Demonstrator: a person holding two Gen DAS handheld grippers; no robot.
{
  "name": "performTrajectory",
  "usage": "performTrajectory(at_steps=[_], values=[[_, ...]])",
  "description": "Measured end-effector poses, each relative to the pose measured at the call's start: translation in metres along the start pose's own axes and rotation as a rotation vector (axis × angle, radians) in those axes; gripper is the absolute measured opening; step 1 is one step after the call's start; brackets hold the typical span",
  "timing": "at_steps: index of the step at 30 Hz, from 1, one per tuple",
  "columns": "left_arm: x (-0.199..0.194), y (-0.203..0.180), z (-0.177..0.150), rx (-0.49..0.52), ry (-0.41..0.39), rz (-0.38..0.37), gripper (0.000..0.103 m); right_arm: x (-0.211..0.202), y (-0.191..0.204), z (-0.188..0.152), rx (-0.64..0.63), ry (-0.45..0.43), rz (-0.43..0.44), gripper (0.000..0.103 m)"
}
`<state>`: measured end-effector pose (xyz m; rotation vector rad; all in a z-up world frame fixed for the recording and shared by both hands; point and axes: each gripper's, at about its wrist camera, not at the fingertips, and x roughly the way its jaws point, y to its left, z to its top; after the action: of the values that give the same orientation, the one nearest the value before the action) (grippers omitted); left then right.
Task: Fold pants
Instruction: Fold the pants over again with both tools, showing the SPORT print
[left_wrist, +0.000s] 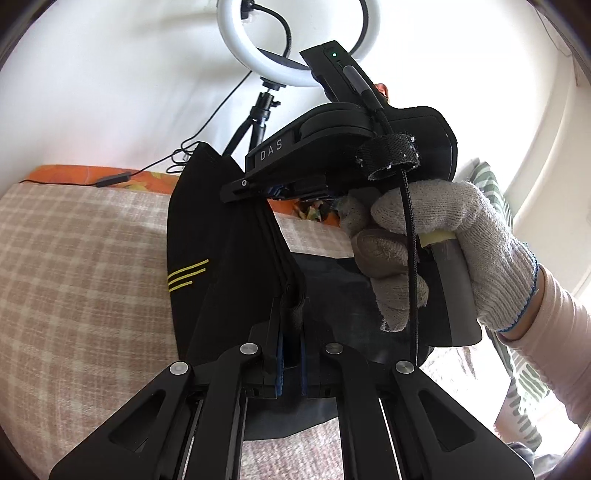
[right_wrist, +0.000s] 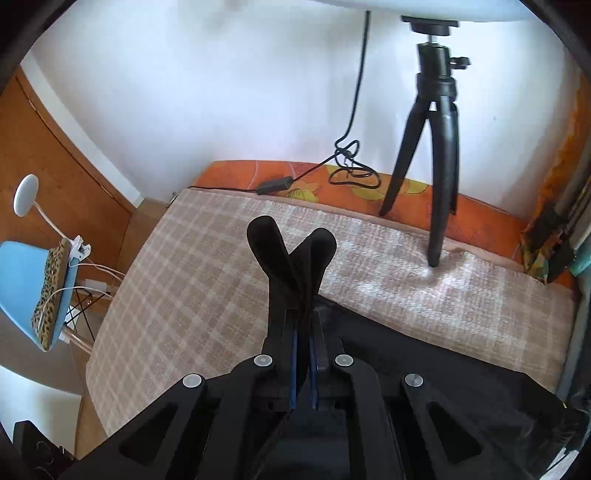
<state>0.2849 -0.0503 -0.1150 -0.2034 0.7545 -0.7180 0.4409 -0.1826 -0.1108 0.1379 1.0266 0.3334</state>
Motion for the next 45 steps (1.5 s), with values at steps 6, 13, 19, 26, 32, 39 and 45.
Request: performTrajectory(at_steps=[6, 13, 19, 26, 32, 39, 45], values=[[0.035, -0.052, -0.003, 0.089, 0.076, -0.07, 0.005, -0.039, -0.069, -0.032, 0.066, -0.037, -0.048, 0.002], [0.08, -0.109, -0.014, 0.147, 0.173, -0.151, 0.005, -0.067, -0.144, -0.073, 0.149, -0.048, -0.087, 0.002], [0.109, -0.14, -0.028, 0.179, 0.227, -0.175, 0.005, -0.07, -0.181, -0.098, 0.172, -0.036, -0.113, 0.002], [0.119, -0.154, -0.035, 0.196, 0.289, -0.185, 0.005, -0.071, -0.211, -0.117, 0.194, -0.031, -0.111, 0.002], [0.078, -0.15, -0.038, 0.265, 0.274, -0.157, 0.013, -0.066, -0.225, -0.127, 0.229, -0.029, -0.098, 0.002], [0.04, -0.089, -0.025, 0.259, 0.214, 0.064, 0.016, -0.074, -0.229, -0.136, 0.251, -0.03, -0.083, 0.001], [0.056, -0.044, -0.017, 0.156, 0.242, 0.128, 0.046, -0.101, -0.219, -0.15, 0.236, -0.074, -0.134, 0.016]])
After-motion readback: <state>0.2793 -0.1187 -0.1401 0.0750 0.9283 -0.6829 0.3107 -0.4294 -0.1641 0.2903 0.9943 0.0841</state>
